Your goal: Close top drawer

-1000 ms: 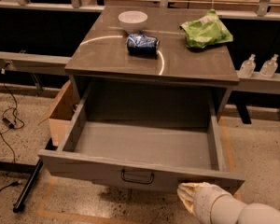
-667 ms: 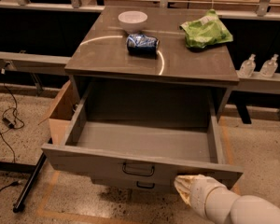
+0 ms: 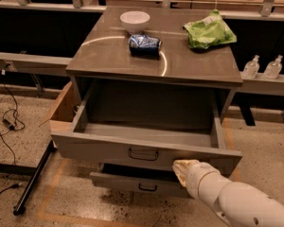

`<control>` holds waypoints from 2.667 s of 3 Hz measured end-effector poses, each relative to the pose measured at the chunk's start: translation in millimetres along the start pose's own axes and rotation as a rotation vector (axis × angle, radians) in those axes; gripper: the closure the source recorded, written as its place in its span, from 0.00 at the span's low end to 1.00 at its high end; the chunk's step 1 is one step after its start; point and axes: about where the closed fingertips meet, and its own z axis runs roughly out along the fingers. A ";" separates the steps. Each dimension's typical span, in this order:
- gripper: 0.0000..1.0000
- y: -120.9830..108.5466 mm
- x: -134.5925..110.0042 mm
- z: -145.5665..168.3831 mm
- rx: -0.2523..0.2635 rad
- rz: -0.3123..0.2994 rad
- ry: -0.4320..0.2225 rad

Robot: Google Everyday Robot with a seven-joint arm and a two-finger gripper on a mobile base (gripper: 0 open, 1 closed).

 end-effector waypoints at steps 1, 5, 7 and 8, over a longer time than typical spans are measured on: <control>1.00 -18.8 6.3 11.9 0.046 -0.044 0.021; 1.00 -70.1 34.4 78.0 0.086 -0.135 0.067; 1.00 -96.4 52.3 91.9 0.075 -0.176 0.072; 1.00 -111.7 61.8 118.6 0.058 -0.204 0.089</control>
Offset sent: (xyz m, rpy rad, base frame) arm 0.0715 -0.0157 0.0000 -0.0941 -0.1173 -0.0489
